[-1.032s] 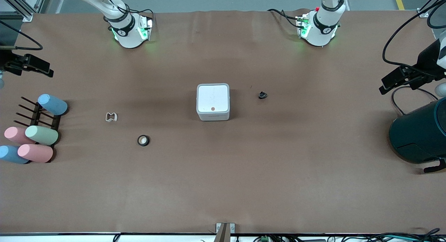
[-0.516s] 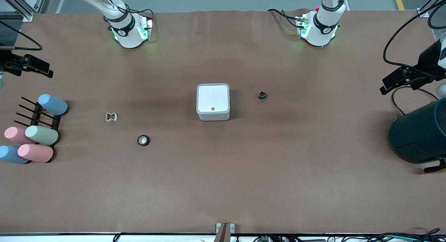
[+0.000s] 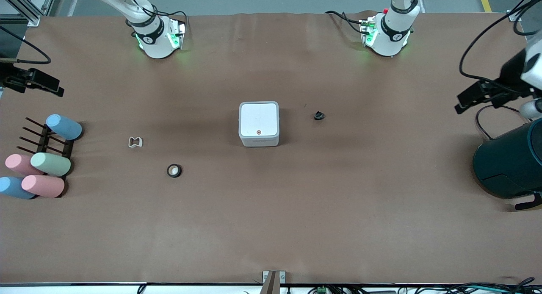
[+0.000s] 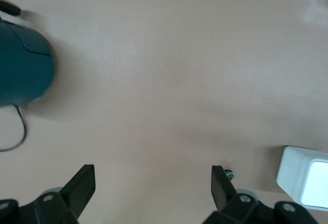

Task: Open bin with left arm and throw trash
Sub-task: 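Reach the left gripper to the bin lid while the right gripper reaches the clip, then lift the bin lid open with the left gripper while the right gripper grasps the clip, then carry the white clip over the bin with the right gripper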

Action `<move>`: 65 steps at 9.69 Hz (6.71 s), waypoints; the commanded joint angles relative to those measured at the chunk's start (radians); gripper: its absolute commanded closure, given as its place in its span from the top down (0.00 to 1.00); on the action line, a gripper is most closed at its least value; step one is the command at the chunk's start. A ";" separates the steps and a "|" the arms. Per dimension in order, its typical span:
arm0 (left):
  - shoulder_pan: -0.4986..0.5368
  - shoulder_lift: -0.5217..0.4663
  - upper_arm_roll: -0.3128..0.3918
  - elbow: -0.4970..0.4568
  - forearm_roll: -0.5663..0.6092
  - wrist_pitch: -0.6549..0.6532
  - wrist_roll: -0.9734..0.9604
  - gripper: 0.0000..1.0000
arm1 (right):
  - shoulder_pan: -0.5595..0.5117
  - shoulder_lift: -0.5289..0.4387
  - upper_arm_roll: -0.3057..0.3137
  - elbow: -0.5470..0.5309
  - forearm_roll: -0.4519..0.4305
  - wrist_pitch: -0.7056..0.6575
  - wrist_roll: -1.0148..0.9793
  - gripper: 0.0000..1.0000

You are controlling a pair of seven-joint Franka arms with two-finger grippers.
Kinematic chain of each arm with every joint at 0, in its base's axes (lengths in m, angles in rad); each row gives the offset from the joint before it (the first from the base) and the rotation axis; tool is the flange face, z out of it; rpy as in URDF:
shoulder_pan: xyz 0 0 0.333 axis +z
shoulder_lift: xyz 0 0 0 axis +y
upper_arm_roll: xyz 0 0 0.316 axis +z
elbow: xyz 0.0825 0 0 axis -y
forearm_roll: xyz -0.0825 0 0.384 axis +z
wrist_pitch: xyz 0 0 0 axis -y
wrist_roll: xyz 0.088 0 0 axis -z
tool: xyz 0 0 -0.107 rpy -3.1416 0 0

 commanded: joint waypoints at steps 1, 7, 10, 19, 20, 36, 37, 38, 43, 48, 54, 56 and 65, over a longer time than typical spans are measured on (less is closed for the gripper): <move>-0.012 -0.001 -0.074 0.015 0.009 -0.049 -0.154 1.00 | 0.012 0.018 -0.005 -0.020 0.012 0.001 0.064 1.00; -0.028 0.095 -0.338 0.009 -0.002 -0.103 -0.255 1.00 | 0.087 -0.074 -0.004 -0.416 0.066 0.372 0.099 1.00; -0.079 0.150 -0.404 0.010 -0.001 -0.020 -0.274 0.94 | 0.093 -0.164 -0.005 -0.814 0.050 0.710 0.089 1.00; -0.121 0.178 -0.404 0.009 0.006 0.046 -0.267 0.43 | -0.049 0.036 -0.007 -1.184 0.050 1.268 -0.128 1.00; -0.127 0.178 -0.406 0.009 0.007 0.046 -0.267 0.34 | -0.046 0.070 -0.007 -1.184 0.050 1.315 -0.128 1.00; -0.471 0.724 -0.367 0.007 0.327 0.796 -0.601 0.00 | -0.020 0.195 -0.007 -1.133 0.049 1.541 -0.181 0.97; -0.472 0.735 -0.369 0.007 0.367 0.808 -0.636 0.00 | -0.022 0.218 -0.007 -1.117 0.049 1.541 -0.181 0.98; -0.465 0.727 -0.369 0.007 0.374 0.806 -0.640 0.00 | -0.020 0.228 -0.007 -1.104 0.049 1.543 -0.181 0.97; -0.422 0.524 -0.381 0.015 0.291 0.476 -0.608 0.00 | -0.029 0.258 -0.007 -1.080 0.049 1.541 -0.200 0.73; -0.275 0.451 -0.381 0.007 0.185 0.335 -0.388 0.02 | -0.028 0.258 -0.007 -1.064 0.049 1.529 -0.197 0.20; -0.150 0.333 -0.394 -0.224 0.185 0.333 -0.304 0.41 | 0.061 0.203 0.016 -0.677 0.072 0.819 0.034 0.20; -0.149 0.278 -0.398 -0.349 0.184 0.426 -0.304 1.00 | 0.185 0.167 0.016 -0.600 0.208 0.687 0.134 0.21; -0.150 0.246 -0.406 -0.861 0.138 1.008 -0.327 1.00 | 0.750 0.146 0.015 -0.598 0.333 1.027 0.808 0.21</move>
